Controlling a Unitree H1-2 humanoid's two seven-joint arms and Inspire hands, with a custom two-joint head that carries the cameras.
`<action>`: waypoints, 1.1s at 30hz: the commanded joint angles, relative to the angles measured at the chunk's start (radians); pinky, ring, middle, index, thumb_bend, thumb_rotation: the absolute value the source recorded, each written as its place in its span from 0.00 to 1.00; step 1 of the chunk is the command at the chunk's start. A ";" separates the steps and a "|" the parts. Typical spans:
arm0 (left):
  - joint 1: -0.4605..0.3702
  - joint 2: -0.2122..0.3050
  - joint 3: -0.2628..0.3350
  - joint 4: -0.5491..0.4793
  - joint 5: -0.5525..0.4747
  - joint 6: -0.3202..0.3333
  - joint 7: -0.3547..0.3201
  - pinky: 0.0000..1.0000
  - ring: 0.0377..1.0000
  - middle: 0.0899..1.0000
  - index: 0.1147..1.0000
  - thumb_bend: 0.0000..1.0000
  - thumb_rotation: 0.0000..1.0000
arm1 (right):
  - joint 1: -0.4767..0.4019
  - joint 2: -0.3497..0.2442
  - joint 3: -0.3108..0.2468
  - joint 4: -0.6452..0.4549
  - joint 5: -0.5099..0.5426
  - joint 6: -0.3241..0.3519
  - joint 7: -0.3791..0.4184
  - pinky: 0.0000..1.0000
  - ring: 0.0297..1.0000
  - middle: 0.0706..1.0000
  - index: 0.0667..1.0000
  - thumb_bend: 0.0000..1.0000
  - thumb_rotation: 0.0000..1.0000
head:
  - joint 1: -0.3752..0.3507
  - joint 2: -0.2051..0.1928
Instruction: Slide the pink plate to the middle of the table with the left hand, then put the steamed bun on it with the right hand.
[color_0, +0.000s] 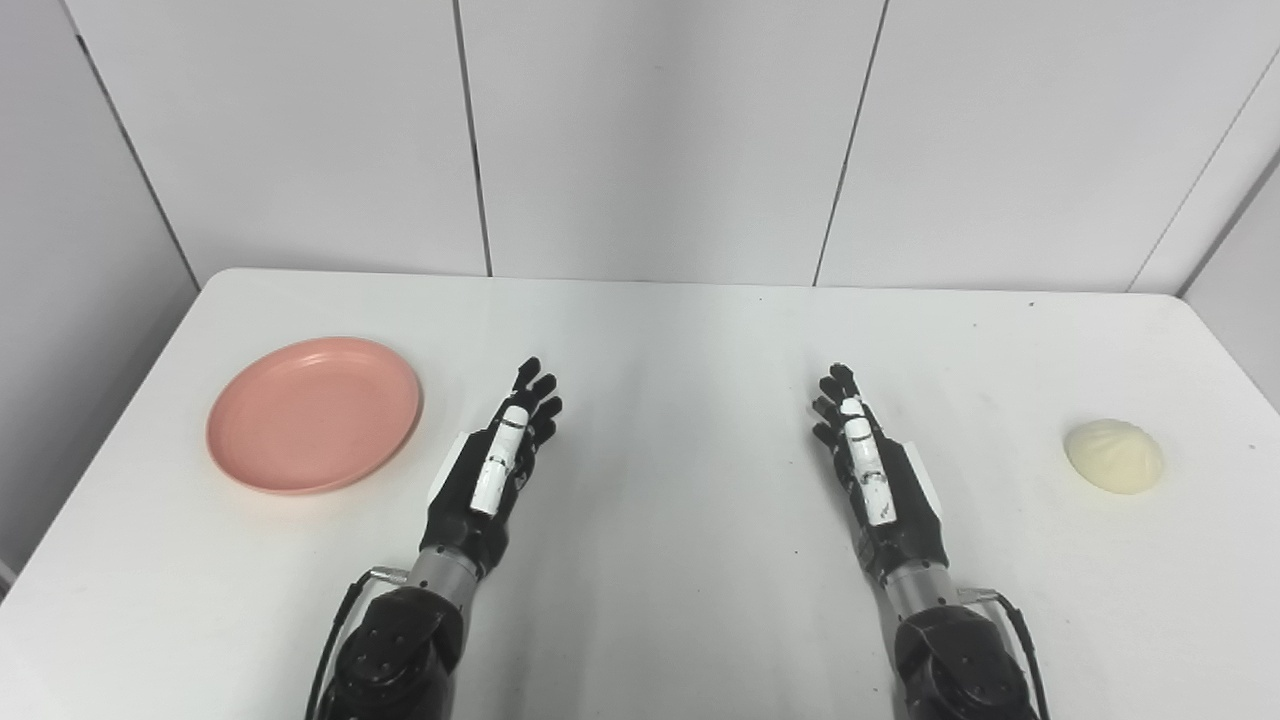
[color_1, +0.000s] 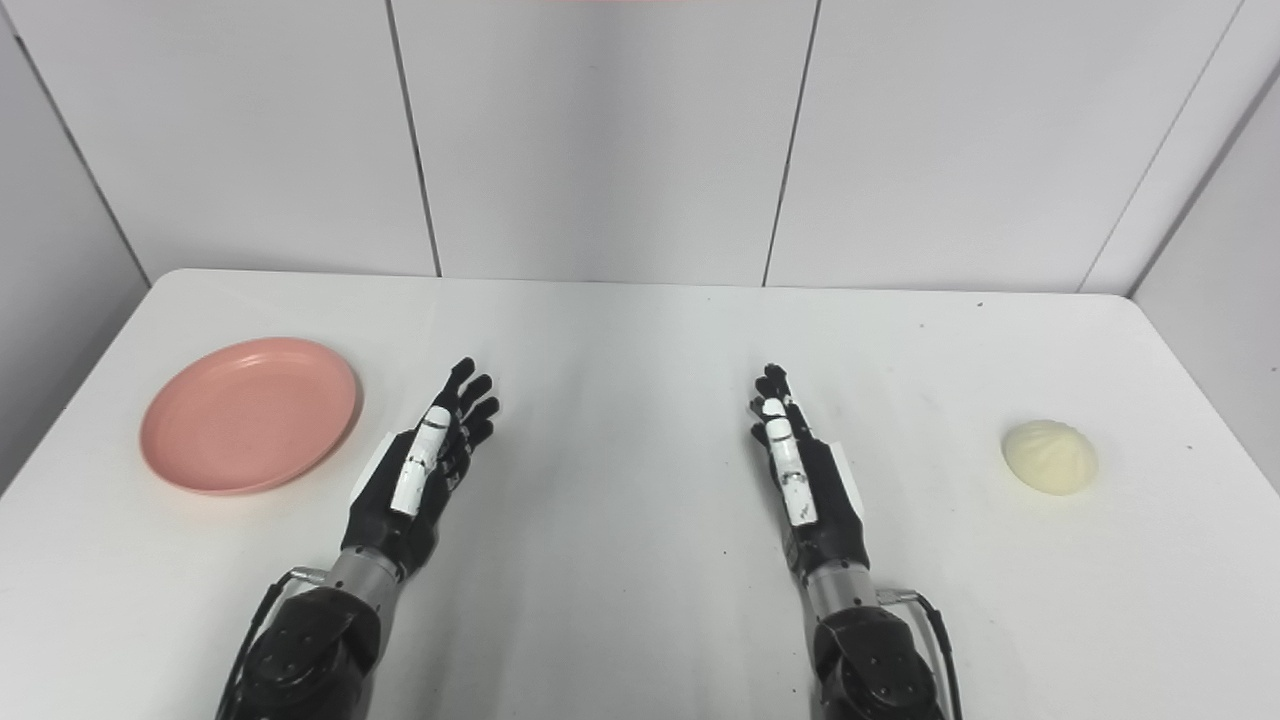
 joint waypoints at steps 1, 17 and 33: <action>0.038 -0.002 -0.012 0.054 0.009 0.071 -0.008 0.99 0.97 0.98 0.99 0.45 1.00 | 0.035 0.011 0.005 0.049 0.004 -0.023 0.009 0.97 0.96 0.96 0.97 0.22 1.00 | 0.000 0.001; 0.038 -0.003 -0.012 0.048 0.009 0.078 -0.007 0.98 0.97 0.98 0.99 0.45 1.00 | 0.033 0.011 0.003 0.050 0.010 -0.021 0.010 0.97 0.95 0.96 0.96 0.22 1.00 | 0.000 0.001; 0.039 0.000 -0.014 0.049 0.009 0.072 -0.011 0.98 0.97 0.98 0.99 0.45 1.00 | 0.035 0.011 0.005 0.048 0.003 -0.025 0.008 0.96 0.95 0.96 0.96 0.21 1.00 | 0.002 0.007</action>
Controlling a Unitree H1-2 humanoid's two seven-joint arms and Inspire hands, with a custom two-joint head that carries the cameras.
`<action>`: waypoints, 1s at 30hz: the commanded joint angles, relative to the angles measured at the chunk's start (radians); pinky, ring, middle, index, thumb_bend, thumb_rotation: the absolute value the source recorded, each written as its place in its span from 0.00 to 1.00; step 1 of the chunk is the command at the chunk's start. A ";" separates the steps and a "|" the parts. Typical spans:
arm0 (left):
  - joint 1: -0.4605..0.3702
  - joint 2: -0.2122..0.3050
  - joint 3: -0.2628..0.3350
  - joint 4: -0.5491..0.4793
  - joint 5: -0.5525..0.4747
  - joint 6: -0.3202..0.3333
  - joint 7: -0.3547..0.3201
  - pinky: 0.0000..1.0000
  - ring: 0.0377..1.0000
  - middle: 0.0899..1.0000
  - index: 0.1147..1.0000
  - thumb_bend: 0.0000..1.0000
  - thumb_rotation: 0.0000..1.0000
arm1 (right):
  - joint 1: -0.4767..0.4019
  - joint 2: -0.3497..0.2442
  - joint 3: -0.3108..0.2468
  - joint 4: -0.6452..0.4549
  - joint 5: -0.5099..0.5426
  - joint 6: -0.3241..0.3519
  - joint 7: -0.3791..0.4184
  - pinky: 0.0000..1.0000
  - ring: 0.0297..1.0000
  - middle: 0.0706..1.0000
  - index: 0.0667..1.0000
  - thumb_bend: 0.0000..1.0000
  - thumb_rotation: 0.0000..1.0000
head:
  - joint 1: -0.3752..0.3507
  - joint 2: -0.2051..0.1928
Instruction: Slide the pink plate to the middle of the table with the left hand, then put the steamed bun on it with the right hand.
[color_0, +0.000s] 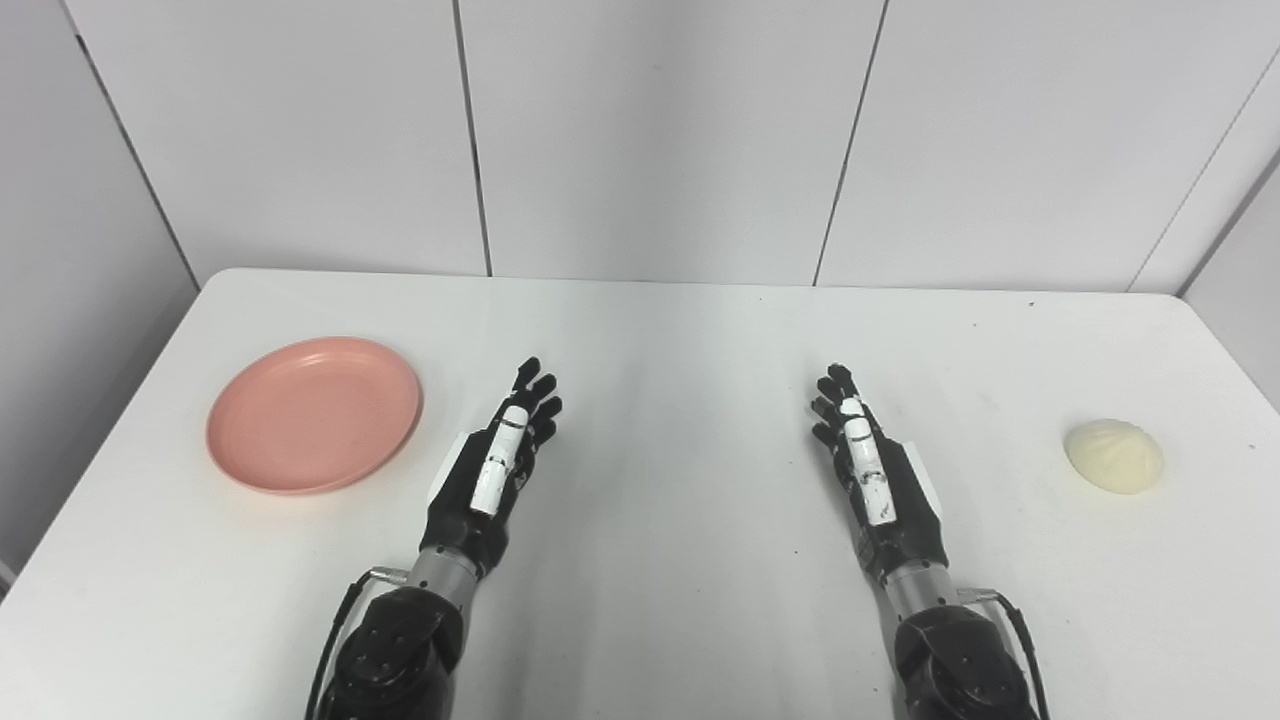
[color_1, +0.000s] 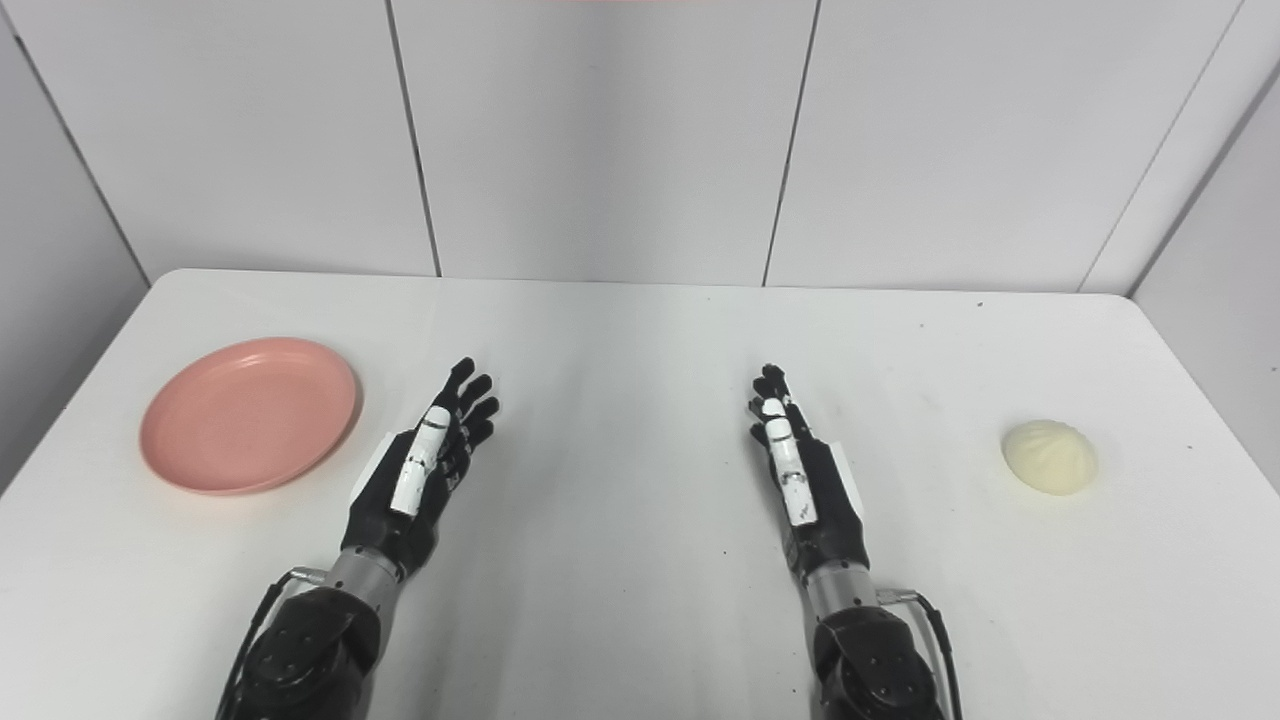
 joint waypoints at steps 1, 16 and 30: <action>0.039 0.000 -0.013 0.050 0.009 0.073 -0.011 0.98 0.97 0.98 0.99 0.45 1.00 | 0.035 0.011 0.005 0.047 0.003 -0.023 0.008 0.97 0.95 0.96 0.96 0.21 1.00 | 0.000 0.000; 0.039 -0.003 -0.011 0.049 0.007 0.077 -0.009 0.98 0.97 0.98 0.99 0.45 1.00 | 0.035 0.012 0.003 0.050 0.004 -0.029 0.009 0.97 0.95 0.95 0.96 0.21 1.00 | 0.001 0.001; 0.039 -0.002 -0.012 0.048 0.007 0.081 -0.009 0.98 0.97 0.98 0.99 0.46 1.00 | 0.036 0.013 0.003 0.048 0.008 -0.027 0.010 0.96 0.95 0.95 0.96 0.21 1.00 | 0.001 0.001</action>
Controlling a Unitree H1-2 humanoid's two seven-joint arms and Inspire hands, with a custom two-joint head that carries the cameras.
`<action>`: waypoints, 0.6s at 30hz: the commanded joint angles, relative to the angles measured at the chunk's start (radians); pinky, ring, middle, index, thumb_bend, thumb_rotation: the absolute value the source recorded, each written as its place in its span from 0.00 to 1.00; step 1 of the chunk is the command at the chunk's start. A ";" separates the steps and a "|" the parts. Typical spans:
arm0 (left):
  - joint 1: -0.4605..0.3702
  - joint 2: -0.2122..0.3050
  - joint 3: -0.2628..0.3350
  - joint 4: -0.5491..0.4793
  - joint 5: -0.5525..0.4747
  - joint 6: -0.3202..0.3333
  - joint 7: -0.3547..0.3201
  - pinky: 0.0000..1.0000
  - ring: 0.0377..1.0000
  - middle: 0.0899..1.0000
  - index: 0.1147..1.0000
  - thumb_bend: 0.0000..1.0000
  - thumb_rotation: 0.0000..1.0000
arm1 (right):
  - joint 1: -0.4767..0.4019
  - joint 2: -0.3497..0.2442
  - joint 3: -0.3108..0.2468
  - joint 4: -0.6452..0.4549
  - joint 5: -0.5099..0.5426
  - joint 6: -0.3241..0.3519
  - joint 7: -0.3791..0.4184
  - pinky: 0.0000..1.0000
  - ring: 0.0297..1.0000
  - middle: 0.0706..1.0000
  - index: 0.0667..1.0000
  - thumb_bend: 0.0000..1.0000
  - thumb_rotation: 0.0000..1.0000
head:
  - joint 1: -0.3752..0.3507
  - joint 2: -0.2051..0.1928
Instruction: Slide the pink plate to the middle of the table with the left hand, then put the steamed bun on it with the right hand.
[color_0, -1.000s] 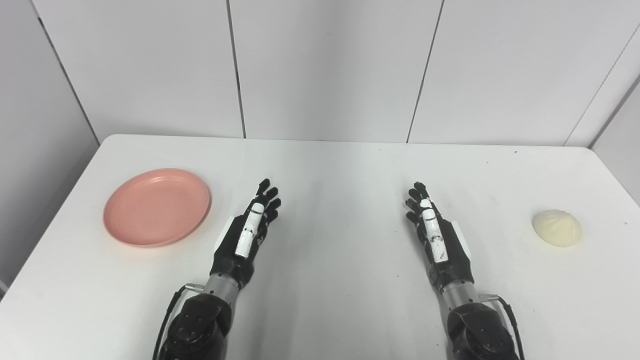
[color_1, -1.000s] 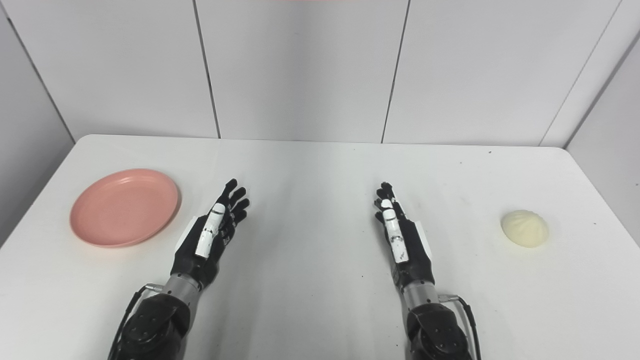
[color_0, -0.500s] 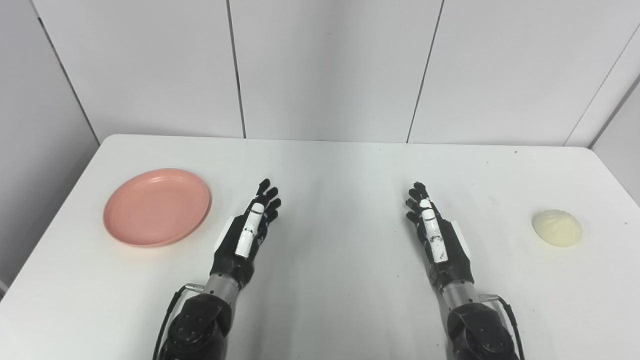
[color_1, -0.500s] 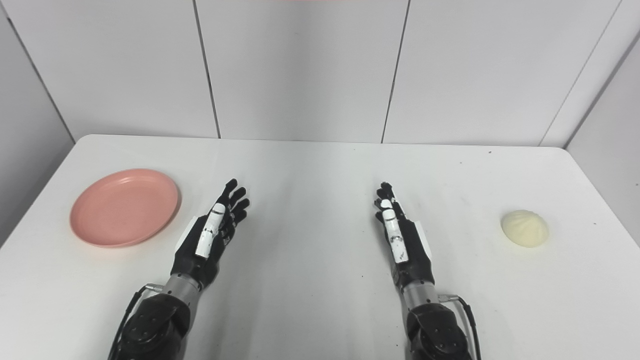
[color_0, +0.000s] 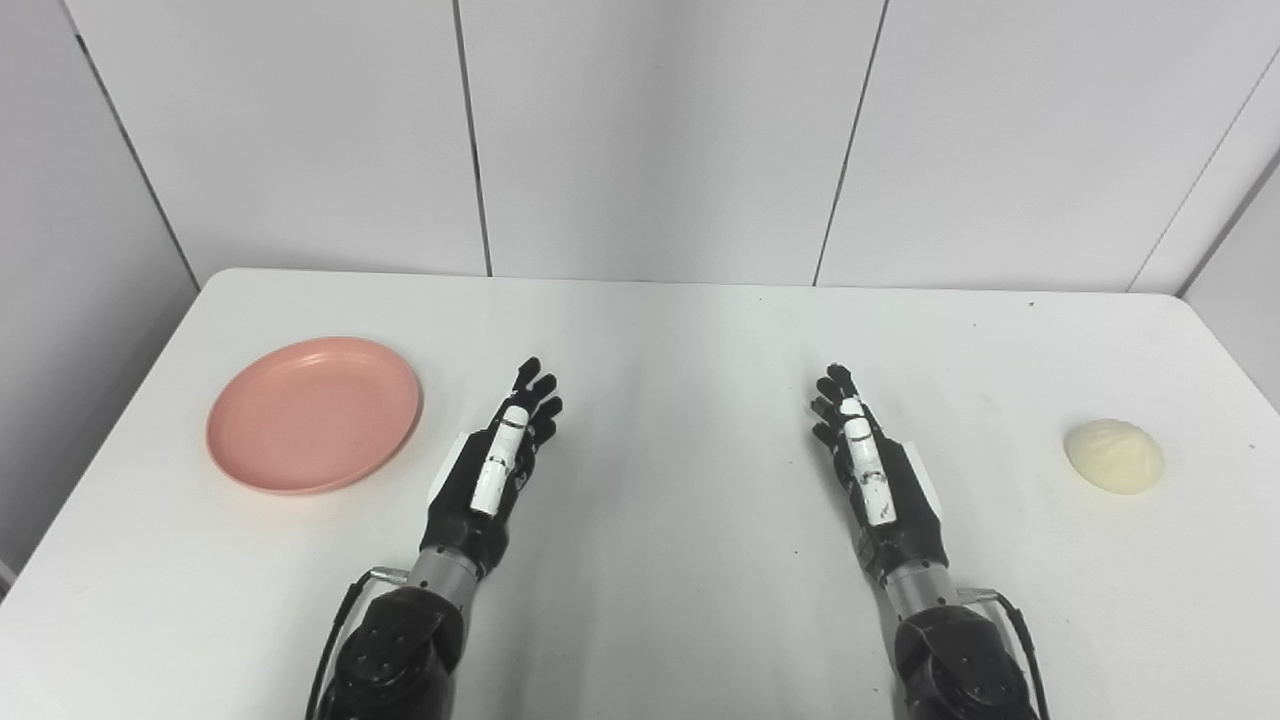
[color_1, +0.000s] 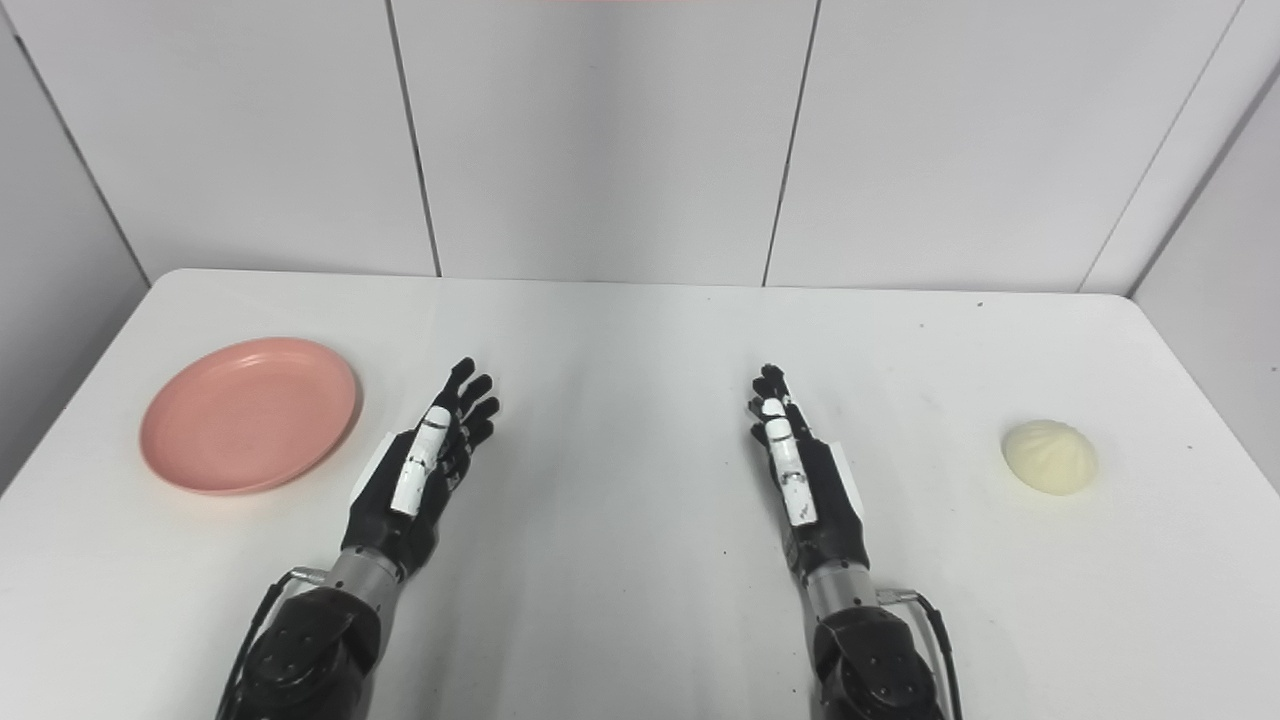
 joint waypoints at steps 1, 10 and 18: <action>0.039 -0.002 -0.012 0.048 0.006 0.081 -0.009 0.98 0.97 0.98 0.99 0.46 1.00 | 0.036 0.012 0.003 0.049 0.008 -0.029 0.010 0.96 0.95 0.95 0.96 0.21 1.00 | 0.001 0.001; 0.037 -0.004 -0.012 0.052 0.008 0.079 -0.007 0.98 0.97 0.98 0.99 0.45 1.00 | 0.035 0.009 0.005 0.046 0.004 -0.022 0.009 0.96 0.95 0.95 0.96 0.22 1.00 | 0.002 -0.001; 0.024 -0.005 -0.017 0.087 0.014 0.053 -0.011 0.98 0.97 0.98 0.99 0.48 1.00 | 0.027 -0.003 0.003 0.062 0.009 -0.029 0.020 0.98 0.96 0.97 0.97 0.22 1.00 | 0.041 -0.013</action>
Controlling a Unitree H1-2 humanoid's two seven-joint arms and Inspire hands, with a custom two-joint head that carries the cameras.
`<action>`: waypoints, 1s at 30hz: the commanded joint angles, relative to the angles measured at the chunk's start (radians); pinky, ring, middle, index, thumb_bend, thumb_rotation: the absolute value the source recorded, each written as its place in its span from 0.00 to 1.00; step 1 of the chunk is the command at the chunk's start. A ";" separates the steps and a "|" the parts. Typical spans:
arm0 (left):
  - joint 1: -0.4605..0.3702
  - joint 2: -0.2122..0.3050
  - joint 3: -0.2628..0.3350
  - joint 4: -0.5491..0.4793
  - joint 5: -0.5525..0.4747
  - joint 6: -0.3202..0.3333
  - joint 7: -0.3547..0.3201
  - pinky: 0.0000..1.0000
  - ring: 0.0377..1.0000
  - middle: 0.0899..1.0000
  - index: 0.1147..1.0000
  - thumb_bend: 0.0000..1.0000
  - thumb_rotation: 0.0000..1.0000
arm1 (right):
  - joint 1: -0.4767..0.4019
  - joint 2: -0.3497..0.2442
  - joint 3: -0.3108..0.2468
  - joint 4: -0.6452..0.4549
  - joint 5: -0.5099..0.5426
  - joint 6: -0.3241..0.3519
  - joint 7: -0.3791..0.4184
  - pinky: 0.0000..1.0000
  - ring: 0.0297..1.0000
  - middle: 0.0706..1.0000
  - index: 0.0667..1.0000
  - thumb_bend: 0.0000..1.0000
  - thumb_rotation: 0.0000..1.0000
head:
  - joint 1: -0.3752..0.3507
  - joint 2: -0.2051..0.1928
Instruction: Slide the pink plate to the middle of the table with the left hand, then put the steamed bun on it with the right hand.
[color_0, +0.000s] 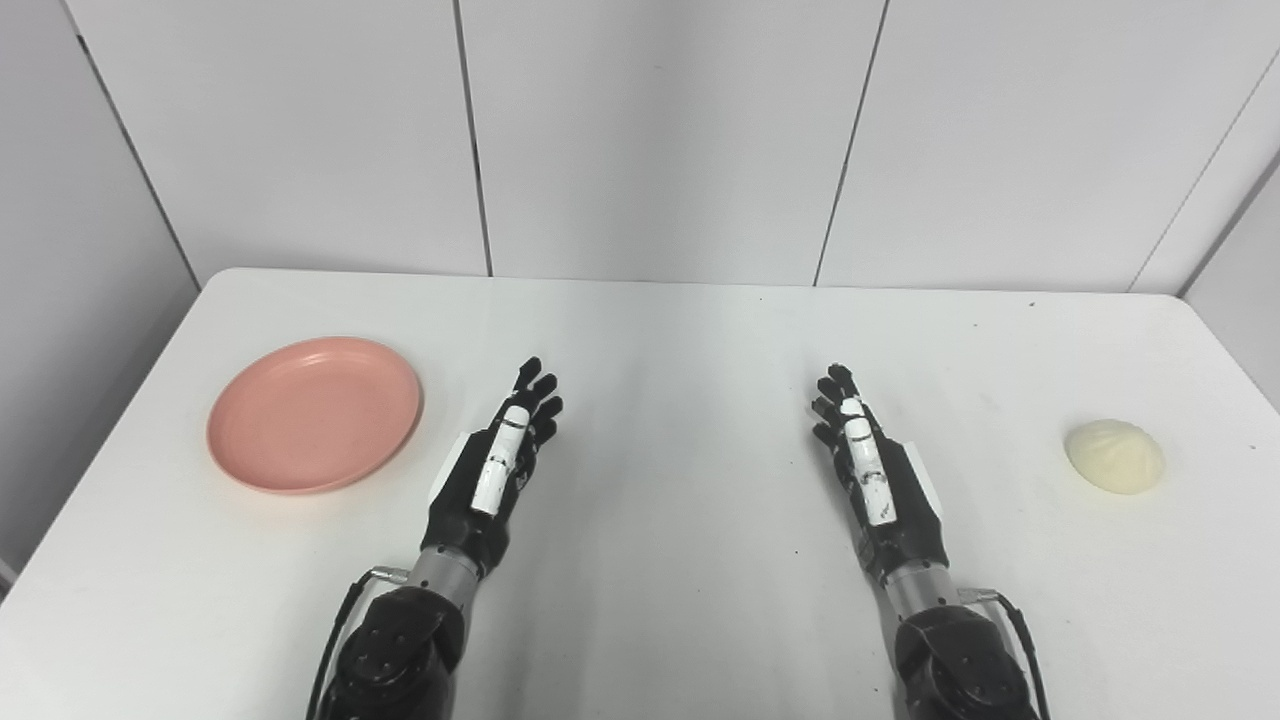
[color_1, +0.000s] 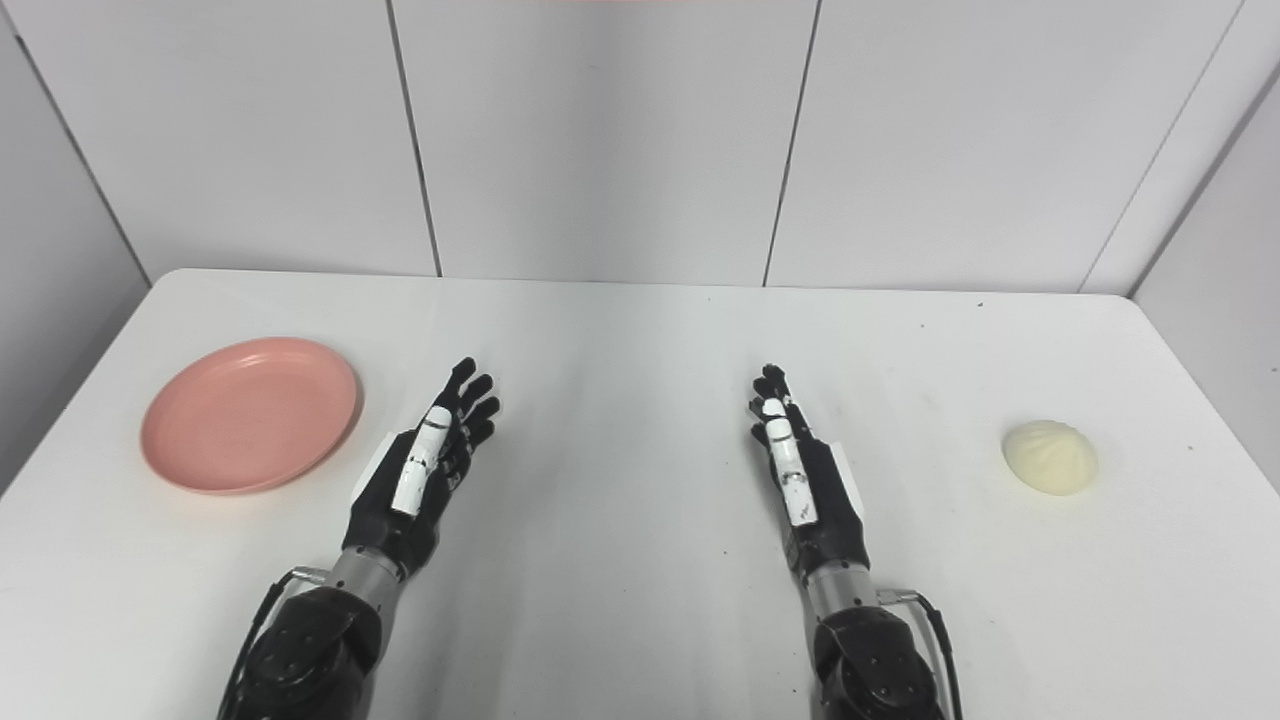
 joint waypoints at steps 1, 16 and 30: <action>0.028 -0.007 -0.016 0.079 0.018 0.058 -0.006 0.98 0.97 0.98 0.99 0.48 1.00 | 0.027 0.000 0.000 0.062 0.015 -0.028 0.023 0.98 0.96 0.97 0.97 0.22 1.00 | 0.029 -0.005; -0.017 -0.074 -0.030 0.212 0.078 -0.023 0.042 0.98 0.97 0.98 0.98 0.51 1.00 | 0.028 -0.040 -0.039 0.062 0.066 -0.013 0.051 1.00 0.98 0.99 1.00 0.18 1.00 | 0.274 -0.064; -0.035 -0.098 -0.029 0.250 0.104 -0.043 0.065 0.97 0.96 0.97 0.98 0.50 1.00 | 0.029 -0.053 -0.044 0.031 0.078 0.016 0.057 1.00 1.00 1.00 1.00 0.13 1.00 | 0.303 -0.066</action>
